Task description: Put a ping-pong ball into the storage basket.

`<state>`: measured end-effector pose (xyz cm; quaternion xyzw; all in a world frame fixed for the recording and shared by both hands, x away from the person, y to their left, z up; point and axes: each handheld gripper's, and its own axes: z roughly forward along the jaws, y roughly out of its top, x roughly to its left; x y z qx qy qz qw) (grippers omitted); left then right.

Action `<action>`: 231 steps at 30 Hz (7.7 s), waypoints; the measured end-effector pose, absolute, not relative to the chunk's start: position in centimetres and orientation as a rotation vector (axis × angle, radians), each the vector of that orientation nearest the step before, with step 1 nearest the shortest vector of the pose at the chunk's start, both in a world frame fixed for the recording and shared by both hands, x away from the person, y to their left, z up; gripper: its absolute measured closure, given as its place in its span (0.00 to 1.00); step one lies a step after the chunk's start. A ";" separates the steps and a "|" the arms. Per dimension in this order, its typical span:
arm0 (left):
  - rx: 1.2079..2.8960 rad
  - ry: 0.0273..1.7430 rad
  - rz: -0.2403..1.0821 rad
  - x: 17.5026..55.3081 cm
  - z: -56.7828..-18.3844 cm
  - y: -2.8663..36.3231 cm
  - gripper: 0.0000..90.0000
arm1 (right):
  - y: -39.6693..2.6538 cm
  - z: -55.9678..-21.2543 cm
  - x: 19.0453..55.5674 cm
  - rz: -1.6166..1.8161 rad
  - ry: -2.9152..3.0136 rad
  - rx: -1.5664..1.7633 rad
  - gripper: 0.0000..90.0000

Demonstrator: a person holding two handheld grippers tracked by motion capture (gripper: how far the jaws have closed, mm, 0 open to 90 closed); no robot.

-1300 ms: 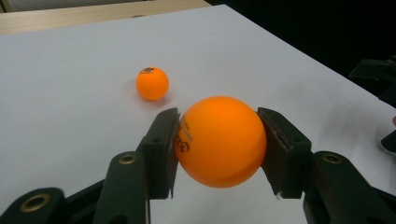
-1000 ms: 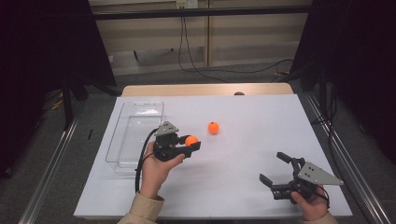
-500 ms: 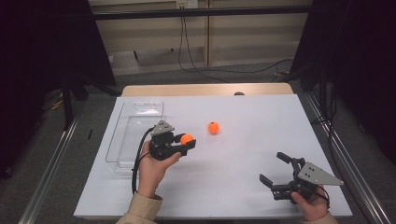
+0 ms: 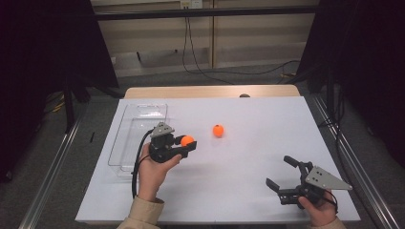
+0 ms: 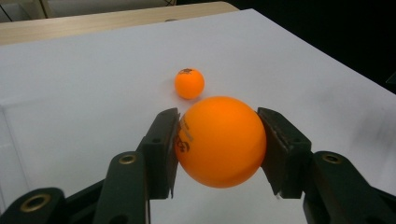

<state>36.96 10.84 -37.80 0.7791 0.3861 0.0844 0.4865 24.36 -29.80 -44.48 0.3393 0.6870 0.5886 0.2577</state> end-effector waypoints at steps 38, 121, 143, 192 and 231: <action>1.865 1.004 0.252 37.4 -37.5 13.1 0.57 | -30.0 -44.5 24.3 1.592 1.863 0.922 0.01; 1.847 1.120 0.372 37.9 -37.7 16.6 0.57 | -30.0 -44.5 24.2 1.590 1.862 0.923 0.01; 1.846 1.138 0.404 38.0 -37.7 17.6 0.57 | -30.1 -44.5 24.2 1.590 1.860 0.924 0.01; 1.846 1.212 0.475 38.5 -39.1 19.2 0.57 | -30.2 -44.4 24.1 1.595 1.860 0.925 0.01; 1.849 1.268 0.505 38.7 -40.0 20.4 0.57 | -30.3 -44.4 24.1 1.593 1.856 0.923 0.01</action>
